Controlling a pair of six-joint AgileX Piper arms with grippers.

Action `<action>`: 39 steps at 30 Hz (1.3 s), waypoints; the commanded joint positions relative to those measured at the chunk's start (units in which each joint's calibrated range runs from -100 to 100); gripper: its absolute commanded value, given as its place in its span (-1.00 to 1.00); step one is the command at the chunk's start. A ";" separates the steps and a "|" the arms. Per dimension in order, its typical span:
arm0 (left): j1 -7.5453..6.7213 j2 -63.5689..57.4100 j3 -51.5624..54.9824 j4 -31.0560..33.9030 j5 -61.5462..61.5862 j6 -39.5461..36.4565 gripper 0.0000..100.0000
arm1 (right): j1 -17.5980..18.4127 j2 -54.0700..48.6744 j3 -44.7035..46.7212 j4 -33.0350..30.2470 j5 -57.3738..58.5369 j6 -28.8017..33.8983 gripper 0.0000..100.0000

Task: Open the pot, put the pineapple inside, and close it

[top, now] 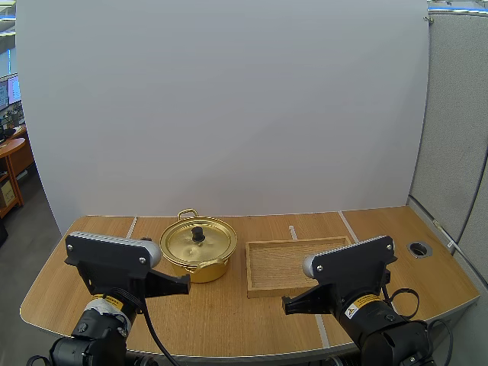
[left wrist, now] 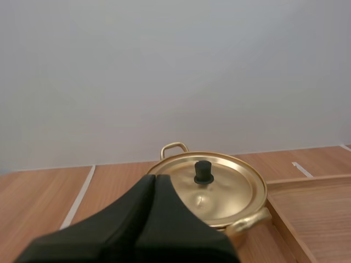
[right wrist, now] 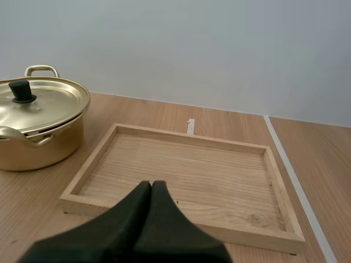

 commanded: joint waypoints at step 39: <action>1.83 -0.81 0.15 0.56 11.31 -2.45 -1.00 | -0.21 -0.28 0.15 0.91 1.53 0.05 -1.00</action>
